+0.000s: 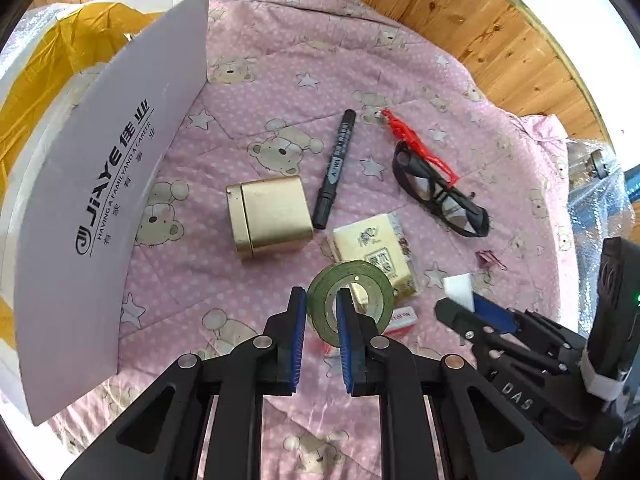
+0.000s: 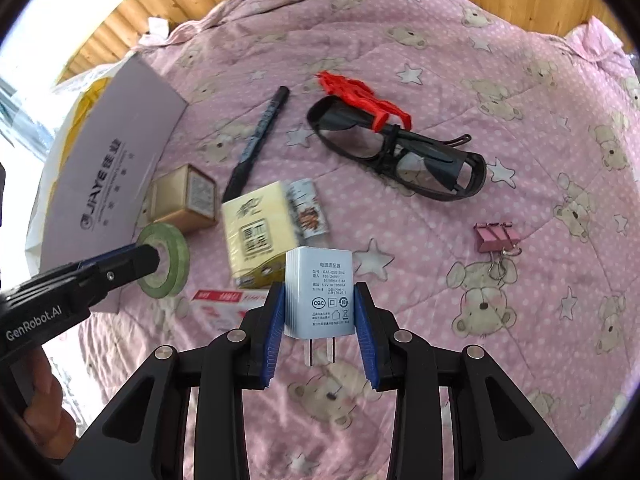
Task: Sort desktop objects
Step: 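Carry the charger and tape roll into the white box with both tools, then open both tools to release the charger and tape roll in the box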
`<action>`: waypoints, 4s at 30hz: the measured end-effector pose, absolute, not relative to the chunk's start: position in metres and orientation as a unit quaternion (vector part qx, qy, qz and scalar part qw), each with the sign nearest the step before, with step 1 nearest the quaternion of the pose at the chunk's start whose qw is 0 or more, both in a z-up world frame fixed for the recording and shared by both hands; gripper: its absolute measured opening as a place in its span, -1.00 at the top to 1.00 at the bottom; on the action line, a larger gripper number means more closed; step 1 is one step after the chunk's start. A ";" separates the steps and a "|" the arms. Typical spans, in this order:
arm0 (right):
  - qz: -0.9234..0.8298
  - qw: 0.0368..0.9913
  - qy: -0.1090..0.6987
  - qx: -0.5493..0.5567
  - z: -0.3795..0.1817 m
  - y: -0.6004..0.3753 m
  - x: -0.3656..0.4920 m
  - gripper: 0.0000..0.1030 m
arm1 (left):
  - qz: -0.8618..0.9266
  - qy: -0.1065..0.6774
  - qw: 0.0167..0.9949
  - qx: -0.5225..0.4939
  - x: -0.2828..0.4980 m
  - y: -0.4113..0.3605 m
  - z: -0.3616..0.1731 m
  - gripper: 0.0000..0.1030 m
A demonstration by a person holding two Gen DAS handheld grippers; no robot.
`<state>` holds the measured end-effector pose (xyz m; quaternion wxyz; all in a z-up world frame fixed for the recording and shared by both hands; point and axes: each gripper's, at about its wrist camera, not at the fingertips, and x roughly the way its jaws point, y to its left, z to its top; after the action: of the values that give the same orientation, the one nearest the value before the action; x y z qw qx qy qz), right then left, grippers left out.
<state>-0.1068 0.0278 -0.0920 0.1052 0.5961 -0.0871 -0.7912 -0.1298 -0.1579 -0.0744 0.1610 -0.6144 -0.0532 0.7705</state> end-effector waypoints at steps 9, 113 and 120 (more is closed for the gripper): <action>-0.794 0.123 -0.098 0.587 -0.072 0.016 -0.085 0.31 | 0.780 -0.062 0.179 -0.597 -0.112 -0.160 -0.046 0.69; -0.776 0.331 0.057 0.534 0.009 -0.260 -0.175 0.25 | 0.784 -0.235 0.016 -0.574 -0.186 -0.415 -0.050 0.43; -0.784 0.332 0.057 0.522 0.026 -0.247 -0.153 0.24 | 0.794 -0.217 0.034 -0.567 -0.175 -0.399 -0.028 0.43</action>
<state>-0.1533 -0.2472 0.0257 0.3318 0.5219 0.0574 -0.7837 -0.1747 -0.3991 -0.0283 0.0341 -0.5666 -0.2171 0.7941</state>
